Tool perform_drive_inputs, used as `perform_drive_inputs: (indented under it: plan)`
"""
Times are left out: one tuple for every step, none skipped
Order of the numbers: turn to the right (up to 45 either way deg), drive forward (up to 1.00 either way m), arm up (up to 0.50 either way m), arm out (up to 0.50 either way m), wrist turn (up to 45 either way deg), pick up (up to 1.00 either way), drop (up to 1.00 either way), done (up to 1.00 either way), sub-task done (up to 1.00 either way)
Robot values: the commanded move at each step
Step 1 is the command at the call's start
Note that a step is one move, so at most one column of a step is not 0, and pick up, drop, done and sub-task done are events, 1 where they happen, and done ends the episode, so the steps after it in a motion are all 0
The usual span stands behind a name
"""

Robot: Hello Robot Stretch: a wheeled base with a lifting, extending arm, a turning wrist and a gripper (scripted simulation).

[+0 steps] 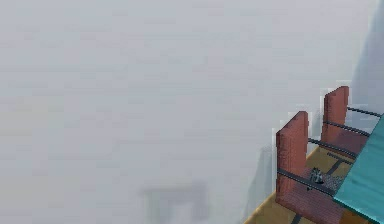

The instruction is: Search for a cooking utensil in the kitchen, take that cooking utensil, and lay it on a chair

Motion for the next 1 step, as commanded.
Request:
perform_drive_inputs:
  plan:
    - [0.0,0.0,0.0,0.0,0.0,0.0,0.0,1.0,0.0]
